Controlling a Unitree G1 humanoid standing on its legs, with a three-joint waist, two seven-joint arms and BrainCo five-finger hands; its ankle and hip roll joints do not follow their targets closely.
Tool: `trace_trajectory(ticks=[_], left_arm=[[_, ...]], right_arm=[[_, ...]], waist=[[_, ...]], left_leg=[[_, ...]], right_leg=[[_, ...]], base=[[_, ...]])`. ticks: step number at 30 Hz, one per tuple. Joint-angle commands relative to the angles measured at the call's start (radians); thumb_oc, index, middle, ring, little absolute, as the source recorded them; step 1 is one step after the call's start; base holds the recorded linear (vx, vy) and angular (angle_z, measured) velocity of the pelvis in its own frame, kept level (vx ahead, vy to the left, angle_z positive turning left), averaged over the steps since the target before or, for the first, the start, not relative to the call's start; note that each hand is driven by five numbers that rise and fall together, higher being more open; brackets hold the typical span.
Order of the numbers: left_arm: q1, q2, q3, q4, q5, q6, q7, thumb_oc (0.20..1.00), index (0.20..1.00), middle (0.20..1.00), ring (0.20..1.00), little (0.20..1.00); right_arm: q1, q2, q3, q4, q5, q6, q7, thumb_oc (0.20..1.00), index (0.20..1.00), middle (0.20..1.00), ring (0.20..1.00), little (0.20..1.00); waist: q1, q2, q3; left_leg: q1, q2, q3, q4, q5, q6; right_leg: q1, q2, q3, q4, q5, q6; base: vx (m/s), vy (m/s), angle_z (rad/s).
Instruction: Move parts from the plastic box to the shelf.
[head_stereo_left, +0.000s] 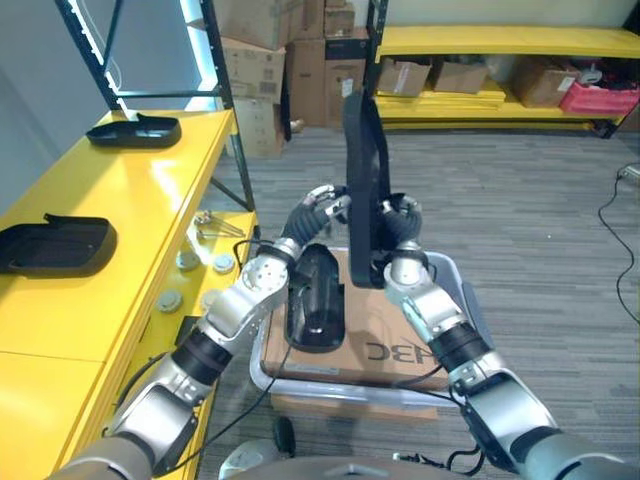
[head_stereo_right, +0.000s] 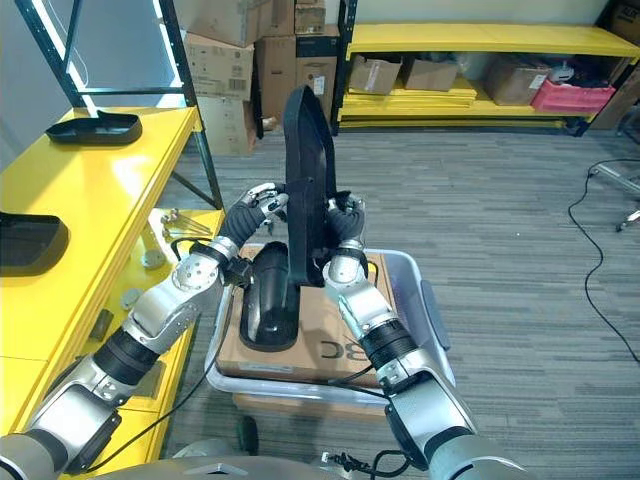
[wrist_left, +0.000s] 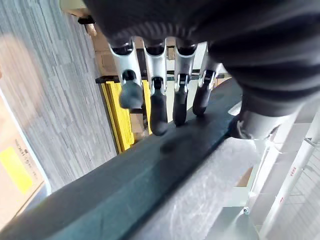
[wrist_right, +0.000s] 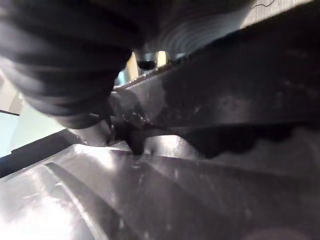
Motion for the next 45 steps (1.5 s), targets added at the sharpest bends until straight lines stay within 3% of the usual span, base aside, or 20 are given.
trace_trajectory(ticks=[1, 2, 3, 15, 25, 28, 29, 30, 40, 41, 42, 43, 45], left_arm=[[-0.130, -0.080, -0.119, 0.052, 0.035, -0.005, -0.094, 0.200, 0.200, 0.200, 0.200, 0.200], [-0.130, -0.078, -0.131, 0.053, 0.024, -0.013, -0.099, 0.269, 0.269, 0.269, 0.269, 0.269], [-0.130, -0.079, -0.136, 0.052, 0.010, -0.024, -0.103, 1.000, 1.000, 1.000, 1.000, 1.000], [-0.131, -0.090, -0.159, 0.015, -0.005, -0.037, -0.121, 1.000, 1.000, 1.000, 1.000, 1.000], [-0.129, -0.085, -0.166, 0.008, 0.046, -0.058, -0.111, 1.000, 1.000, 1.000, 1.000, 1.000], [-0.127, -0.079, -0.164, 0.005, 0.099, -0.039, -0.107, 1.000, 1.000, 1.000, 1.000, 1.000], [-0.124, -0.071, -0.167, 0.014, 0.145, -0.030, -0.113, 0.391, 0.391, 0.391, 0.391, 0.391], [-0.123, -0.068, -0.170, 0.019, 0.156, -0.040, -0.106, 0.200, 0.200, 0.200, 0.200, 0.200], [-0.099, -0.056, -0.189, 0.039, 0.216, -0.083, -0.047, 0.200, 0.200, 0.200, 0.200, 0.200], [-0.099, -0.061, -0.190, 0.042, 0.212, -0.085, -0.038, 0.357, 0.357, 0.357, 0.357, 0.357], [-0.100, -0.061, -0.189, 0.044, 0.212, -0.086, -0.035, 0.432, 0.432, 0.432, 0.432, 0.432], [-0.101, -0.062, -0.187, 0.047, 0.224, -0.092, -0.036, 0.200, 0.200, 0.200, 0.200, 0.200], [-0.106, -0.060, -0.187, 0.047, 0.239, -0.092, -0.039, 0.200, 0.200, 0.200, 0.200, 0.200]], right_arm=[[-0.119, 0.063, 0.024, -0.029, -0.020, -0.078, 0.009, 0.200, 0.200, 0.200, 0.200, 0.200], [-0.119, 0.061, 0.024, -0.034, -0.017, -0.075, 0.010, 0.200, 0.200, 0.200, 0.200, 0.200], [-0.119, 0.063, 0.027, -0.034, -0.019, -0.076, 0.010, 0.200, 0.200, 0.200, 0.200, 0.200], [-0.127, 0.069, 0.032, -0.031, -0.022, -0.069, 0.014, 0.200, 0.200, 0.200, 0.200, 0.200], [-0.121, 0.068, 0.036, -0.029, -0.024, -0.067, 0.019, 0.200, 0.200, 0.200, 0.200, 0.200], [-0.117, 0.070, 0.037, -0.028, -0.025, -0.071, 0.022, 0.200, 0.200, 0.200, 0.200, 0.200], [-0.112, 0.072, 0.036, -0.031, -0.027, -0.070, 0.020, 0.200, 0.200, 0.200, 0.200, 0.200], [-0.111, 0.071, 0.037, -0.033, -0.026, -0.069, 0.019, 0.200, 0.200, 0.200, 0.200, 0.200], [-0.077, 0.050, 0.033, -0.069, -0.031, -0.055, 0.037, 0.200, 0.200, 0.200, 0.200, 0.200], [-0.077, 0.052, 0.035, -0.069, -0.031, -0.053, 0.036, 0.200, 0.200, 0.200, 0.200, 0.200], [-0.079, 0.052, 0.034, -0.069, -0.032, -0.050, 0.036, 0.200, 0.200, 0.200, 0.200, 0.200], [-0.078, 0.052, 0.035, -0.071, -0.032, -0.049, 0.035, 0.200, 0.200, 0.200, 0.200, 0.200], [-0.081, 0.052, 0.034, -0.072, -0.034, -0.046, 0.034, 0.200, 0.200, 0.200, 0.200, 0.200]], waist=[[0.025, -0.006, -0.014], [0.023, -0.006, -0.013], [0.022, -0.005, -0.012], [0.020, -0.003, -0.009], [0.021, -0.005, -0.007], [0.022, -0.005, -0.006], [0.022, -0.005, -0.005], [0.022, -0.004, -0.005], [0.013, 0.001, -0.002], [0.012, 0.001, -0.002], [0.012, 0.001, -0.002], [0.011, 0.001, -0.001], [0.011, 0.001, 0.001]], left_leg=[[0.153, 0.029, 0.028, -0.002, -0.192, -0.021], [0.153, 0.028, 0.029, -0.002, -0.192, -0.021], [0.154, 0.029, 0.031, -0.002, -0.193, -0.021], [0.154, 0.027, 0.032, -0.002, -0.194, -0.020], [0.155, 0.027, 0.031, -0.002, -0.196, -0.018], [0.156, 0.026, 0.030, -0.002, -0.195, -0.017], [0.156, 0.026, 0.029, -0.002, -0.194, -0.017], [0.157, 0.026, 0.028, -0.002, -0.194, -0.017], [0.153, 0.022, 0.017, -0.002, -0.195, -0.013], [0.153, 0.022, 0.017, -0.002, -0.195, -0.013], [0.153, 0.022, 0.017, -0.002, -0.195, -0.013], [0.153, 0.022, 0.017, -0.002, -0.195, -0.013], [0.152, 0.023, 0.017, -0.002, -0.194, -0.013]], right_leg=[[-0.061, -0.018, 0.004, -0.006, 0.021, 0.026], [-0.061, -0.017, 0.006, -0.006, 0.021, 0.026], [-0.061, -0.018, 0.006, -0.006, 0.021, 0.026], [-0.061, -0.020, 0.007, -0.006, 0.022, 0.026], [-0.060, -0.020, 0.009, -0.006, 0.020, 0.026], [-0.058, -0.020, 0.009, -0.006, 0.020, 0.025], [-0.057, -0.019, 0.010, -0.006, 0.020, 0.024], [-0.057, -0.019, 0.009, -0.006, 0.019, 0.024], [-0.061, -0.020, 0.005, -0.006, 0.018, 0.026], [-0.060, -0.020, 0.006, -0.006, 0.018, 0.026], [-0.060, -0.020, 0.006, -0.006, 0.018, 0.026], [-0.060, -0.020, 0.007, -0.006, 0.017, 0.026], [-0.060, -0.019, 0.007, -0.006, 0.018, 0.025]], base=[[0.00, 0.000, 0.00], [0.00, 0.000, 0.00], [0.00, 0.000, 0.00], [0.00, 0.000, 0.00], [0.00, 0.001, -0.01], [0.00, 0.000, 0.00], [0.00, 0.000, 0.00], [0.00, 0.000, 0.00], [0.00, 0.010, 0.00], [0.00, 0.000, 0.00], [0.00, 0.000, 0.00], [0.00, 0.000, 0.00], [0.00, 0.000, 0.00]])
